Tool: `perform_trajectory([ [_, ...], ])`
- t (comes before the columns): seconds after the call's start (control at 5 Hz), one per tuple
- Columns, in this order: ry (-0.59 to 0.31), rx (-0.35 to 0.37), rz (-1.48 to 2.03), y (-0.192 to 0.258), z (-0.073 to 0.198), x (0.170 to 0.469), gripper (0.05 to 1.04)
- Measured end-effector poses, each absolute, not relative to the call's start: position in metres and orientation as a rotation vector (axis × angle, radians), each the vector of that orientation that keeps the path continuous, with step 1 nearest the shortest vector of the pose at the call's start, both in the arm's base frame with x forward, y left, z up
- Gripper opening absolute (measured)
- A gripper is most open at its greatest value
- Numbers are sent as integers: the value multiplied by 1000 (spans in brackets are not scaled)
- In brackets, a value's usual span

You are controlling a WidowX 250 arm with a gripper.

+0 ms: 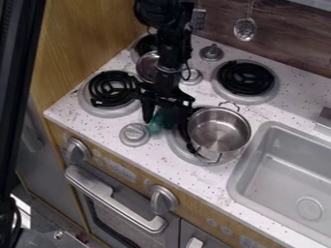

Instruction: Pick up the blue thing on the left burner and place it in the middle of stove

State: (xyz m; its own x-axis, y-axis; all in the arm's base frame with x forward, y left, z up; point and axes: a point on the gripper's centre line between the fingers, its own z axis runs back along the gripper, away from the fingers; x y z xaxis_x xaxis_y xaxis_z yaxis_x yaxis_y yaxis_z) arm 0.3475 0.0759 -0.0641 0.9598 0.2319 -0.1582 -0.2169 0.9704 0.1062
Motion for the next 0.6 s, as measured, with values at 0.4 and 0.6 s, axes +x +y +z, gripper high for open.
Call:
perform_trajectory([
  [0.4,68,102,222,67,-21,346,1001],
  [0.6,-14,110,215,54,10,343,1000],
])
